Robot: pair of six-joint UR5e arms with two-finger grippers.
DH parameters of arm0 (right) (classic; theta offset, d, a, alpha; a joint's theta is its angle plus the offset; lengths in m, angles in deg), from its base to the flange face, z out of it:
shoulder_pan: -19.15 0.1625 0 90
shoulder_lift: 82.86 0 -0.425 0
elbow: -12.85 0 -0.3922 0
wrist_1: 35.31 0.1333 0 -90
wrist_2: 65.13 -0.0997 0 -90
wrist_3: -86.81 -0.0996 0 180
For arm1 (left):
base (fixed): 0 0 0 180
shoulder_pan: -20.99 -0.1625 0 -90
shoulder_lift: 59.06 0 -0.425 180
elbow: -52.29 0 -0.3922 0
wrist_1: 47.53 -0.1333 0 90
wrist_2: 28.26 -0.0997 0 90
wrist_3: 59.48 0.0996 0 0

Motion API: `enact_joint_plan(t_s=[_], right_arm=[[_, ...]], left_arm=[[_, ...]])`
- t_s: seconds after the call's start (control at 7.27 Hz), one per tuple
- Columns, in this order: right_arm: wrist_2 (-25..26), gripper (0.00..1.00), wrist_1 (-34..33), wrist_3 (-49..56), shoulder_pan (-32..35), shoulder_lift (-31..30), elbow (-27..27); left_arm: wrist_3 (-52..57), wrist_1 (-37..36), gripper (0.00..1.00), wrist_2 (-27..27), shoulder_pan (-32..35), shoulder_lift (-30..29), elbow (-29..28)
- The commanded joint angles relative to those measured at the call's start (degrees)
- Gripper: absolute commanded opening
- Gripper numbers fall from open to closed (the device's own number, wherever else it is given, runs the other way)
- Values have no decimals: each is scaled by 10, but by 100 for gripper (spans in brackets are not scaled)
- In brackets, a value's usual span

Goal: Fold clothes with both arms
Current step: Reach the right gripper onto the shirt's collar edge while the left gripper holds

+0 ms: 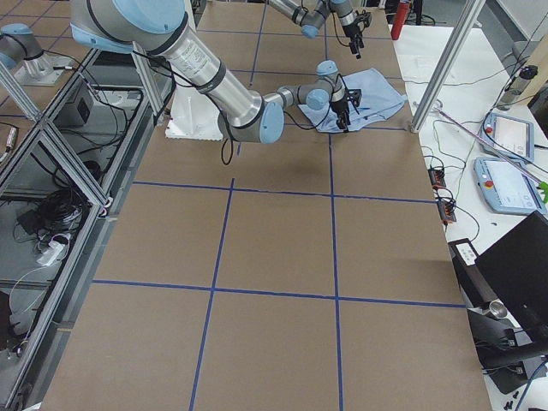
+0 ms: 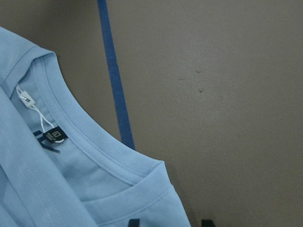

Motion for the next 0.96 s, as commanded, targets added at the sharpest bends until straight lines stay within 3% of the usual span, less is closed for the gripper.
enact_joint_plan(t_s=[0.0,0.28,0.41,0.83], right_arm=[[1,0,0,0,0,-1,0],[1,0,-1,1,2,0,2],[-6,0,-6,1,13,-6,31],[-10,0,-36,0,-4,-185,279]], left_arm=[[0,0,100,0,0,0,1],[0,0,100,0,0,0,1],[0,1,100,0,0,0,1],[-1,2,100,0,-1,0,5]])
